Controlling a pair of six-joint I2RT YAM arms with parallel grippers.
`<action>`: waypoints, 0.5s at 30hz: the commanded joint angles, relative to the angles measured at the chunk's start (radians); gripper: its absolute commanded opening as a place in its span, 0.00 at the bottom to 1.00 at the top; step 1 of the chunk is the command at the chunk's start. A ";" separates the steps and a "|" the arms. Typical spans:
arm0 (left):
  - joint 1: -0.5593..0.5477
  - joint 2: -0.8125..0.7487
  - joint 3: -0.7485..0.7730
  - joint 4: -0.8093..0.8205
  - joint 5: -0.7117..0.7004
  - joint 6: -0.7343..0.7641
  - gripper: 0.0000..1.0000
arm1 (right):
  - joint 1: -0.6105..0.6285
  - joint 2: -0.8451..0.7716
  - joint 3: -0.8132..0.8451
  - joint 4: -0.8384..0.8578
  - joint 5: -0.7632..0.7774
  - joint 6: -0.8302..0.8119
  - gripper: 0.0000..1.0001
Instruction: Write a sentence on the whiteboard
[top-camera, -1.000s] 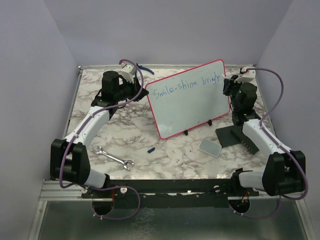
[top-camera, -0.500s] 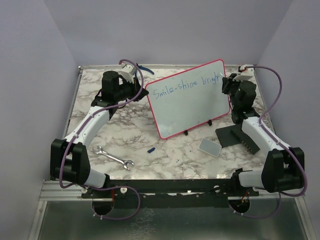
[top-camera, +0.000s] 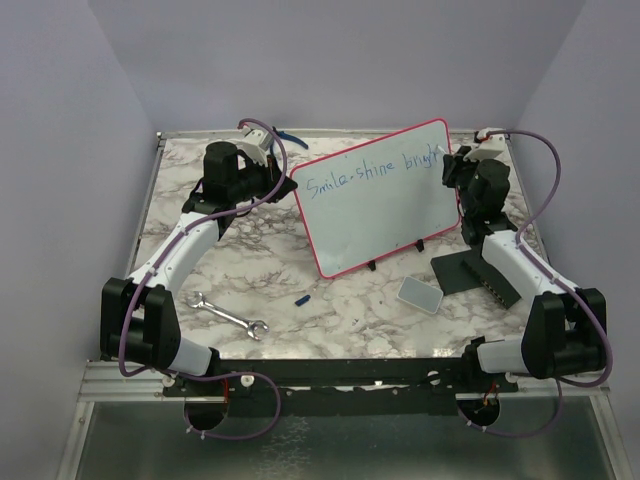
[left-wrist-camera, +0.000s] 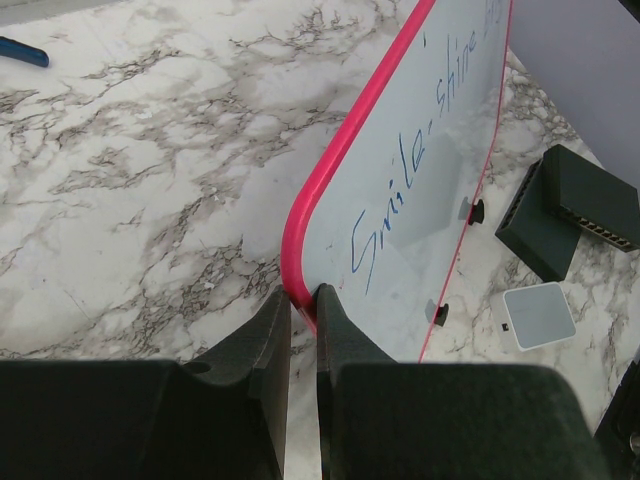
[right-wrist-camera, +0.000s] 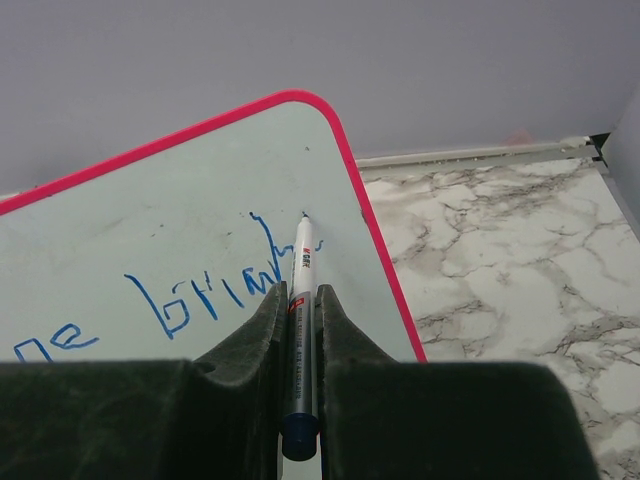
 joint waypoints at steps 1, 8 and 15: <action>0.006 -0.036 -0.003 0.020 0.015 0.043 0.00 | -0.004 0.007 -0.001 -0.013 -0.011 -0.003 0.01; 0.006 -0.036 -0.003 0.020 0.013 0.041 0.00 | -0.003 -0.018 -0.047 -0.020 -0.011 0.011 0.01; 0.006 -0.037 -0.001 0.020 0.015 0.039 0.00 | -0.004 -0.050 -0.099 -0.025 0.007 0.023 0.01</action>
